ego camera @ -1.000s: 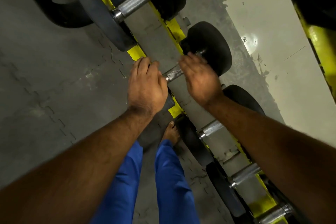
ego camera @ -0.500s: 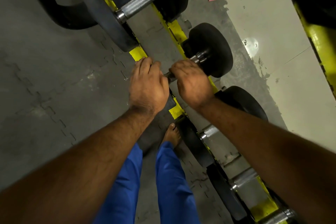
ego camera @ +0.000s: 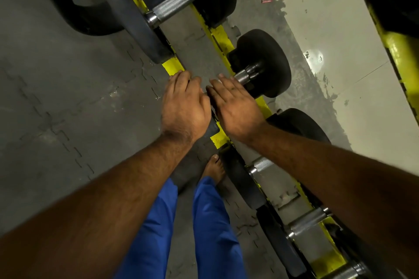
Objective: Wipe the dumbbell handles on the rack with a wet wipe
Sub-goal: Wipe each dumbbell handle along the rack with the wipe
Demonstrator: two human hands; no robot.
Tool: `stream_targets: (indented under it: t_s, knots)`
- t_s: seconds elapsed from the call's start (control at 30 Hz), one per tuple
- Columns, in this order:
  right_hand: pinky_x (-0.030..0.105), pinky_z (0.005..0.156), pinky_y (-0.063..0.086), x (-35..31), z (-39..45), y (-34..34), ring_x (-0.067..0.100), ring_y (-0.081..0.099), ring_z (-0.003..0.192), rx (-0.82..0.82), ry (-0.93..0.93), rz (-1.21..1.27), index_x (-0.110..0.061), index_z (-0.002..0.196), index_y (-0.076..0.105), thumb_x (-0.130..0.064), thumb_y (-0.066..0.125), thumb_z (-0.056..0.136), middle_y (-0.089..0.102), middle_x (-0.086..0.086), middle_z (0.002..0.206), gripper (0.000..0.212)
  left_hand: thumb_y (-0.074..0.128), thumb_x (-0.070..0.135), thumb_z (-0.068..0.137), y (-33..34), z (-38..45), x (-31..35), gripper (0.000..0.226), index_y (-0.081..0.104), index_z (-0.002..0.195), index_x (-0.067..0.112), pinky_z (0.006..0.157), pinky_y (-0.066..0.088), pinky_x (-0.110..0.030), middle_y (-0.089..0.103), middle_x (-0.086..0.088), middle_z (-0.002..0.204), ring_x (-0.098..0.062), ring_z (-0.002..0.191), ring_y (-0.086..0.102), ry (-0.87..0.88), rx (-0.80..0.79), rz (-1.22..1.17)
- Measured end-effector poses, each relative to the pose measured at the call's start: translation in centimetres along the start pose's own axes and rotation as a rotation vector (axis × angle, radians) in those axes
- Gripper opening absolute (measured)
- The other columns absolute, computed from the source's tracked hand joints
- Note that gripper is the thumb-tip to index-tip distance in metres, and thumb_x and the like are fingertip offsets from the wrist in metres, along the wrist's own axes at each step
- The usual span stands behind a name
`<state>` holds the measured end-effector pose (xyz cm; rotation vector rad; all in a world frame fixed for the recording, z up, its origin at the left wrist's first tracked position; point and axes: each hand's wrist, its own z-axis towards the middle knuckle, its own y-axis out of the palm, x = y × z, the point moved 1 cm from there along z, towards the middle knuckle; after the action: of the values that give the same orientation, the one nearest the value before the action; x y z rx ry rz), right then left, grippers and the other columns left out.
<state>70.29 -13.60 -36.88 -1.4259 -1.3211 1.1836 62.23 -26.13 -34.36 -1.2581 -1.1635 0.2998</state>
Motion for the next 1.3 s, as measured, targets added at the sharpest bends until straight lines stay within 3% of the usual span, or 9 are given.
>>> stream_targets:
  t_s: [0.17, 0.27, 0.4, 0.6, 0.8, 0.9, 1.03, 1.17, 1.3]
  knots:
    - [0.045, 0.102, 0.049, 3.1, 1.5, -0.6, 0.033, 0.065, 0.107, 0.126, 0.001, 0.119, -0.003, 0.11, 0.07, 0.004, 0.061, 0.075, 0.07, 0.015, 0.109, 0.037, 0.037, 0.021, 0.088, 0.3, 0.0, -0.3, 0.04, 0.064, 0.106, -0.003, 0.102, 0.042, -0.05, 0.06, -0.02, 0.113, -0.039, 0.111, 0.054, 0.008, 0.034, -0.02]
    - [0.045, 0.104, 0.046, 1.7, 1.5, -0.4, 0.035, 0.064, 0.105, 0.076, 0.15, 0.133, -0.003, 0.11, 0.069, 0.004, 0.059, 0.075, 0.069, 0.016, 0.109, 0.037, 0.038, 0.021, 0.088, 0.2, 0.0, -0.3, 0.039, 0.064, 0.106, -0.003, 0.102, 0.042, -0.051, 0.059, -0.02, 0.113, -0.039, 0.111, 0.054, 0.006, 0.026, -0.017]
    - [0.043, 0.1, 0.05, -0.2, 0.9, -0.4, 0.033, 0.065, 0.105, 0.098, -0.041, 0.209, -0.003, 0.112, 0.069, -0.012, 0.044, 0.083, 0.07, 0.016, 0.11, 0.039, 0.037, 0.021, 0.089, 0.3, 0.1, -0.4, 0.04, 0.064, 0.108, -0.002, 0.106, 0.039, -0.05, 0.059, -0.02, 0.115, -0.039, 0.114, 0.054, 0.007, 0.011, -0.007]
    - [0.05, 0.111, 0.04, 1.5, 0.1, -0.2, 0.038, 0.053, 0.129, 0.123, 0.231, 0.084, 0.003, 0.128, 0.06, -0.013, 0.03, 0.083, 0.062, 0.021, 0.131, 0.057, 0.035, 0.025, 0.089, 0.3, 0.0, -0.5, 0.044, 0.064, 0.11, -0.001, 0.104, 0.04, -0.05, 0.059, -0.019, 0.118, -0.038, 0.116, 0.053, 0.002, 0.003, -0.01]
    - [0.046, 0.118, 0.031, 2.4, 0.3, -0.9, 0.035, 0.046, 0.136, 0.005, 0.317, 0.055, 0.002, 0.136, 0.053, -0.011, 0.053, 0.082, 0.056, 0.019, 0.138, 0.056, 0.036, 0.022, 0.089, 0.3, 0.1, -0.5, 0.043, 0.064, 0.108, -0.003, 0.103, 0.042, -0.051, 0.06, -0.021, 0.115, -0.038, 0.114, 0.053, 0.002, 0.011, -0.031]
    - [0.045, 0.114, 0.035, 1.3, 1.2, -0.8, 0.035, 0.055, 0.122, 0.025, 0.201, 0.074, -0.001, 0.123, 0.062, -0.013, 0.035, 0.082, 0.064, 0.017, 0.12, 0.05, 0.035, 0.024, 0.088, 0.2, 0.2, -0.4, 0.045, 0.064, 0.109, -0.003, 0.103, 0.041, -0.051, 0.06, -0.021, 0.117, -0.038, 0.115, 0.053, 0.001, 0.009, -0.031]
    - [0.045, 0.108, 0.04, 3.5, 2.0, -1.3, 0.034, 0.061, 0.101, 0.008, 0.259, 0.097, -0.005, 0.1, 0.069, -0.003, 0.053, 0.077, 0.067, 0.015, 0.099, 0.028, 0.036, 0.022, 0.089, 0.3, 0.1, -0.4, 0.042, 0.064, 0.109, -0.003, 0.103, 0.042, -0.051, 0.06, -0.021, 0.118, -0.037, 0.116, 0.053, -0.003, 0.019, -0.043]
    - [0.045, 0.091, 0.048, 1.0, 2.5, -1.4, 0.035, 0.061, 0.094, -0.092, 0.094, 0.124, -0.009, 0.097, 0.069, -0.008, 0.052, 0.077, 0.066, 0.013, 0.093, 0.027, 0.04, 0.017, 0.089, 0.5, 0.0, -0.5, 0.037, 0.064, 0.107, -0.003, 0.103, 0.042, -0.052, 0.06, -0.021, 0.115, -0.037, 0.113, 0.054, 0.012, 0.045, -0.048]
    - [0.041, 0.099, 0.044, 3.8, 2.8, -2.0, 0.03, 0.058, 0.102, -0.077, 0.236, 0.112, -0.011, 0.106, 0.069, -0.004, 0.054, 0.081, 0.067, 0.01, 0.103, 0.029, 0.041, 0.017, 0.09, 0.7, 0.0, -0.8, 0.035, 0.064, 0.107, -0.002, 0.101, 0.043, -0.05, 0.06, -0.019, 0.114, -0.036, 0.113, 0.054, 0.012, 0.052, -0.053]
